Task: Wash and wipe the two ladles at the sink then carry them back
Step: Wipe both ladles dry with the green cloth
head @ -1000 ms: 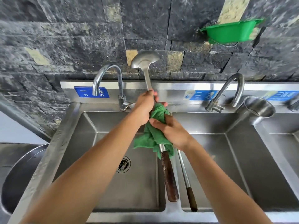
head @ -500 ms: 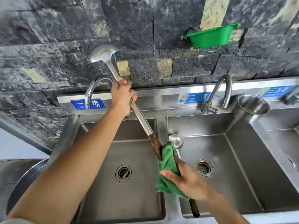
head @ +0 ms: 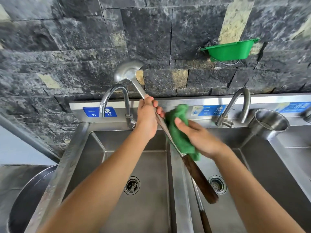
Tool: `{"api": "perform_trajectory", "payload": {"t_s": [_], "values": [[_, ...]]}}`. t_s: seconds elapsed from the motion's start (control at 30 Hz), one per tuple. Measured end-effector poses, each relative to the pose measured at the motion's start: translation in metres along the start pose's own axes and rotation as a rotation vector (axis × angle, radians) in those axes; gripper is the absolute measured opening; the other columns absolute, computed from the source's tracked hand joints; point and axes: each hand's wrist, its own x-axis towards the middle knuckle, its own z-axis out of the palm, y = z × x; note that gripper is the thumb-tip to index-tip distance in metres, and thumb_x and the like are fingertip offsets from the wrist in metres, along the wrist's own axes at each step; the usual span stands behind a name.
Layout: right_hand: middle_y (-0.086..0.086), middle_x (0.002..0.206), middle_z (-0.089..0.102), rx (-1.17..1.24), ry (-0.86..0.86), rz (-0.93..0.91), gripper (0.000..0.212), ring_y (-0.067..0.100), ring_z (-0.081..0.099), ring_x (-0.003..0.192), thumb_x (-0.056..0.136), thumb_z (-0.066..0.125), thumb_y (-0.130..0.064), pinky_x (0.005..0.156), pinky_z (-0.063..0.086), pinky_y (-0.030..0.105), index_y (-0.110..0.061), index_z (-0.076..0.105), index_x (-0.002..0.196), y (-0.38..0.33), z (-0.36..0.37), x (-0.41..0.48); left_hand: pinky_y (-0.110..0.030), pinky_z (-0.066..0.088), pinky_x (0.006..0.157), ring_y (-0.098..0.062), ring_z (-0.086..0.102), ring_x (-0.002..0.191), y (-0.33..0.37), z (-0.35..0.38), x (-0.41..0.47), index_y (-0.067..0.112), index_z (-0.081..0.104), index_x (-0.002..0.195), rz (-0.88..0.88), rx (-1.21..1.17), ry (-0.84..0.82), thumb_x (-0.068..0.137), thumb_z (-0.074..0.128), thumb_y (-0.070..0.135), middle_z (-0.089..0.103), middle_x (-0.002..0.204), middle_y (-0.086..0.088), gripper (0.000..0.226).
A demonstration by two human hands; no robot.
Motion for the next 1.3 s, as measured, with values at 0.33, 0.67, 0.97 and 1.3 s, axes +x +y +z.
{"api": "perform_trajectory", "payload": {"t_s": [0.33, 0.67, 0.97, 1.3], "values": [[-0.014, 0.093, 0.069, -0.561, -0.129, -0.089, 0.036, -0.001, 0.066, 0.086, 0.088, 0.065, -0.058, 0.084, 0.054, 0.025, -0.033, 0.054, 0.111, 0.048, 0.033, -0.047, -0.017, 0.024, 0.035, -0.007, 0.026, 0.038, 0.041, -0.022, 0.019, 0.016, 0.047, 0.082, 0.167, -0.083, 0.043, 0.107, 0.033, 0.030, 0.039, 0.060, 0.003, 0.032], [-0.008, 0.117, 0.076, -0.105, -0.016, 0.181, 0.074, 0.012, 0.065, 0.121, 0.042, 0.085, -0.080, 0.113, 0.043, 0.036, -0.045, 0.078, 0.107, 0.091, -0.022, -0.158, -0.019, 0.021, 0.034, -0.008, 0.025, 0.036, 0.028, -0.047, 0.019, 0.022, 0.045, 0.069, -0.061, -0.099, -0.033, 0.103, 0.034, 0.047, 0.030, 0.050, 0.008, 0.043], [0.007, 0.101, 0.080, 0.096, 0.471, -0.022, 0.023, 0.029, 0.076, 0.097, 0.097, 0.059, -0.034, 0.086, 0.062, 0.043, -0.020, 0.077, 0.101, 0.033, -0.058, -0.106, -0.016, 0.020, 0.029, -0.011, 0.027, 0.026, -0.003, -0.041, 0.006, 0.019, 0.047, 0.066, -0.215, 0.458, -0.264, 0.092, 0.046, 0.063, 0.035, 0.052, 0.000, 0.052], [-0.006, 0.088, 0.067, -0.159, 0.970, -0.278, 0.014, 0.024, 0.064, 0.089, 0.103, 0.053, -0.032, 0.080, 0.044, 0.033, -0.019, 0.057, 0.103, 0.043, -0.023, 0.022, -0.018, 0.023, 0.032, -0.013, 0.027, 0.024, -0.071, -0.066, -0.045, 0.009, 0.049, 0.086, -0.422, 0.884, -0.414, 0.102, 0.028, 0.053, 0.028, 0.042, 0.001, 0.052]]}}
